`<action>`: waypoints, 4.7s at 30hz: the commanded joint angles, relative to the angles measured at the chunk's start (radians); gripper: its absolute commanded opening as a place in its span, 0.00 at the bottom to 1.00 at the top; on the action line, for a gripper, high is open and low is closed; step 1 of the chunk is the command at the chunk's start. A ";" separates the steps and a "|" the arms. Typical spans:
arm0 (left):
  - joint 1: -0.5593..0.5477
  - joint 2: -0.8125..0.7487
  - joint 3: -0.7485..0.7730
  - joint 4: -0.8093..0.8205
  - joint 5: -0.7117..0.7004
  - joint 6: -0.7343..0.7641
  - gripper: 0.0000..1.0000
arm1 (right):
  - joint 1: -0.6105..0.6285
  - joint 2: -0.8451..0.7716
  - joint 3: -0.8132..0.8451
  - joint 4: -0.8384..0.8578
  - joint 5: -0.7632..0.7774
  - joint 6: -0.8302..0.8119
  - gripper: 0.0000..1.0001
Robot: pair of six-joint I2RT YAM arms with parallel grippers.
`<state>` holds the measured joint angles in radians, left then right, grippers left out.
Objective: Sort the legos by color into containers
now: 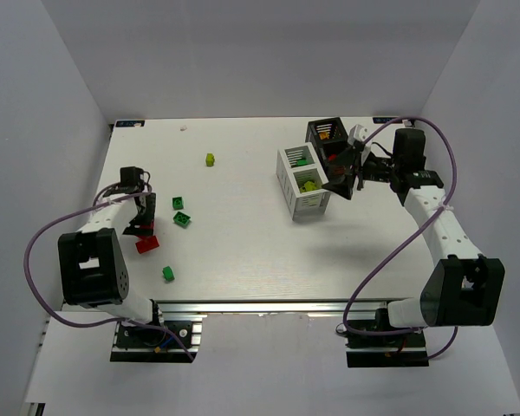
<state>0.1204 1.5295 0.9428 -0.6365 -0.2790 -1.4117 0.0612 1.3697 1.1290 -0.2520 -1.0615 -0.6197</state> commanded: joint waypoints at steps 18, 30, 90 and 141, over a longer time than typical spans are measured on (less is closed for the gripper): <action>0.131 0.073 -0.045 0.081 0.000 -0.013 0.75 | -0.024 -0.037 -0.026 0.074 -0.032 0.066 0.83; 0.150 0.101 -0.050 0.133 0.069 0.086 0.44 | -0.026 -0.037 -0.029 0.080 -0.031 0.075 0.82; -0.709 -0.609 -0.496 0.994 0.574 0.948 0.00 | 0.606 0.040 0.100 0.172 0.500 0.943 0.76; -0.783 -0.569 -0.320 0.934 0.486 1.010 0.34 | 0.663 0.091 0.046 0.195 0.416 0.962 0.00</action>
<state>-0.6609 0.9970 0.5747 0.2485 0.2306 -0.4072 0.7200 1.4799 1.1732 -0.0696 -0.5575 0.3443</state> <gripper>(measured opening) 0.470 0.338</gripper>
